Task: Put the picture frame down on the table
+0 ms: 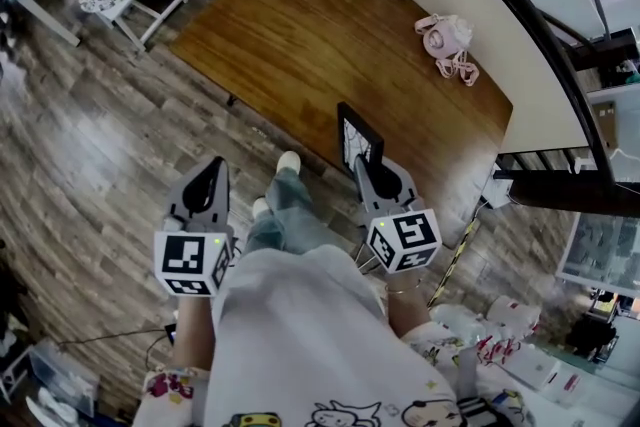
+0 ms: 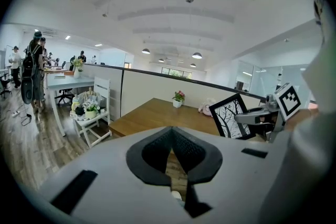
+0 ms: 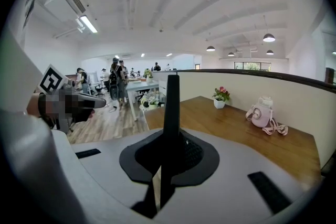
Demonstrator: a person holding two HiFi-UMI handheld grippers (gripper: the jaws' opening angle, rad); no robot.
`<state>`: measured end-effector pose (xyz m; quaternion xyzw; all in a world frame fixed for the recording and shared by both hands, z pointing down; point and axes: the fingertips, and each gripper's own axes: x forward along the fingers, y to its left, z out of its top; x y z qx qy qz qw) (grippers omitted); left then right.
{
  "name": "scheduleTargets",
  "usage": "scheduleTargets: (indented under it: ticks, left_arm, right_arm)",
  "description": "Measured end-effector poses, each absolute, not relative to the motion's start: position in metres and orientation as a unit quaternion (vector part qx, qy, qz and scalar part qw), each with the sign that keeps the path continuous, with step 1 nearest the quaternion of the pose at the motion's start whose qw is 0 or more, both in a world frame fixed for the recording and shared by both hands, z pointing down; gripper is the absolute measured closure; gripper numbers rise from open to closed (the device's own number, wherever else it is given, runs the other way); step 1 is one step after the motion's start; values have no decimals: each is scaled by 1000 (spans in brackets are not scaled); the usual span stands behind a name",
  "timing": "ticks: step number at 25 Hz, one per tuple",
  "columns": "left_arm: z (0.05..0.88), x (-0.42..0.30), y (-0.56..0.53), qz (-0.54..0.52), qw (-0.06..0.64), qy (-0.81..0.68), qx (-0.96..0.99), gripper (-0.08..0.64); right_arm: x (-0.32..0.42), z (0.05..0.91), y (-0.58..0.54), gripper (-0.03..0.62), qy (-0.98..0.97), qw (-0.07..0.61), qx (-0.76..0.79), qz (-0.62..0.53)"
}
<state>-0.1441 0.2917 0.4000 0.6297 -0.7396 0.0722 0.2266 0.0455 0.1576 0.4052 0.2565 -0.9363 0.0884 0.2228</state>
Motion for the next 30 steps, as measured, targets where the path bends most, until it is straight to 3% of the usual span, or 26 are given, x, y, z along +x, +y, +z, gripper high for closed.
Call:
scheduleTargets:
  ticks: [30]
  left_arm:
    - [388,-172,57,105,194,-682,697,557]
  right_arm:
    - [51,410,-39,571,-905,204,357,113]
